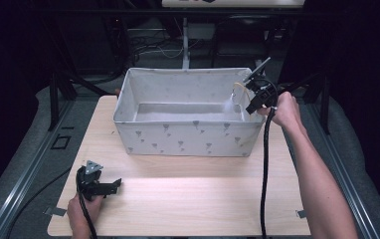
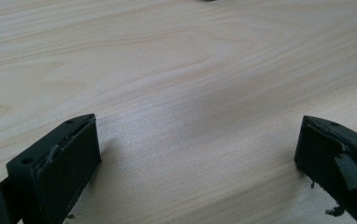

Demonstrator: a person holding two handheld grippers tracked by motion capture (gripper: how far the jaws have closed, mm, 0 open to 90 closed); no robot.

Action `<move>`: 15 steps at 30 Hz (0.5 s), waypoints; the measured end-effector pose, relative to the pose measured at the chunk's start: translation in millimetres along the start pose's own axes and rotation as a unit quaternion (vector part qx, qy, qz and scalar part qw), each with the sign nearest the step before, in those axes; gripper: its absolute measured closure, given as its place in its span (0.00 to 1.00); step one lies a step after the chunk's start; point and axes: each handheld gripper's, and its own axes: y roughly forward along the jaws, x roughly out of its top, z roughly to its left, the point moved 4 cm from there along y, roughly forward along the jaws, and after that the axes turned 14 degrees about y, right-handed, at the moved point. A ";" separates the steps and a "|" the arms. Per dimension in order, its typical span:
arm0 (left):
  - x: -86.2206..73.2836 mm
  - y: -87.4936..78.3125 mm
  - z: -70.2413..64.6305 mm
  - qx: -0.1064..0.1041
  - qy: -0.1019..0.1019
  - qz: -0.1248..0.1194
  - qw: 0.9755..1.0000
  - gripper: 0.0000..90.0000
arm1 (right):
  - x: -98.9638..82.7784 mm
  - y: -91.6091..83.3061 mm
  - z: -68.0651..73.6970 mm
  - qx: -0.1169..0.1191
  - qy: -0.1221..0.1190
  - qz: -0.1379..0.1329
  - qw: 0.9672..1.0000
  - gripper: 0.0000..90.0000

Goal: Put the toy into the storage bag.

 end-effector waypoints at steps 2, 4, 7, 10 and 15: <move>0.0 0.0 0.0 0.000 0.000 0.000 1.000 0.00 | -1.3 2.6 -0.6 0.000 0.002 0.001 1.000 0.98; 0.0 0.0 0.0 0.000 0.000 0.000 1.000 0.00 | -2.3 4.7 -1.0 0.001 0.004 0.006 1.000 0.98; 0.0 0.0 0.0 0.000 0.000 0.000 1.000 0.00 | -3.9 9.8 -2.0 0.004 0.009 0.011 1.000 0.98; 0.0 0.0 0.0 0.000 0.000 0.000 1.000 0.00 | -5.0 14.5 -3.2 0.007 0.011 0.016 1.000 0.98; 0.0 0.0 0.0 0.000 0.000 0.000 1.000 0.00 | -6.4 22.0 -4.4 0.011 0.016 0.031 0.999 0.98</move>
